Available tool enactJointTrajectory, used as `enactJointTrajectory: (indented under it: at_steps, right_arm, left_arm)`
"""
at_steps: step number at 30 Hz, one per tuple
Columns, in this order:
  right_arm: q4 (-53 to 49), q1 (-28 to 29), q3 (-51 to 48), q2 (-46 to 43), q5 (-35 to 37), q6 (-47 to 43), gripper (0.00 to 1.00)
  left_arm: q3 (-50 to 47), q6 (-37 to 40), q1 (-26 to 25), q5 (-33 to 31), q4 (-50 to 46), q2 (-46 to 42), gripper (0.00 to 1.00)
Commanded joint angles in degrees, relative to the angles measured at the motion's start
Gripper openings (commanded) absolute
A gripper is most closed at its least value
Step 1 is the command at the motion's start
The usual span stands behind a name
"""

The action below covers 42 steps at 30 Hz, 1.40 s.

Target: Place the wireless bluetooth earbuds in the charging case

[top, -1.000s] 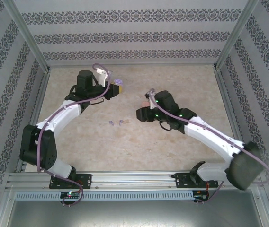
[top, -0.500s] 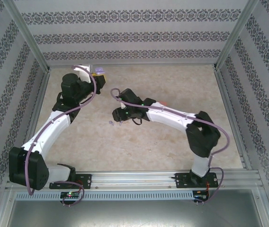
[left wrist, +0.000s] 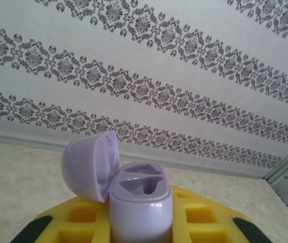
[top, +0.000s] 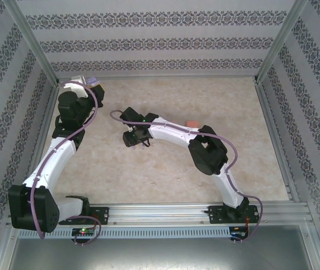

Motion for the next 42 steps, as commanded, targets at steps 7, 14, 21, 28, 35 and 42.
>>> enactJointTrajectory:
  at_steps: [7,14,21,28,35,42]
  right_arm:
    - [-9.68,1.73,9.72,7.54,5.54,-4.80,0.45]
    - [-11.31,2.12,11.61,10.03,6.38,-5.91,0.45]
    - [-12.01,2.22,13.17,11.80,6.30,-6.09,0.43]
    - [-12.49,2.78,14.62,12.98,6.49,-6.00,0.40]
    - [-13.88,3.21,15.65,14.14,7.76,-6.24,0.37]
    - [-14.08,3.26,13.57,13.24,8.78,-6.24,0.34]
  left_arm:
    - [-1.49,-4.36,2.10,0.38,5.09,-1.32,0.00]
    - [-1.68,-4.99,2.44,1.22,5.74,-1.09,0.00]
    - [-2.17,-5.37,2.52,1.42,6.17,-0.93,0.00]
    - [-2.37,-5.57,2.64,1.58,6.45,-0.88,0.00]
    - [-2.54,-5.61,2.61,1.64,6.45,-0.94,0.00]
    - [-2.48,-5.69,2.61,1.97,6.54,-0.93,0.00]
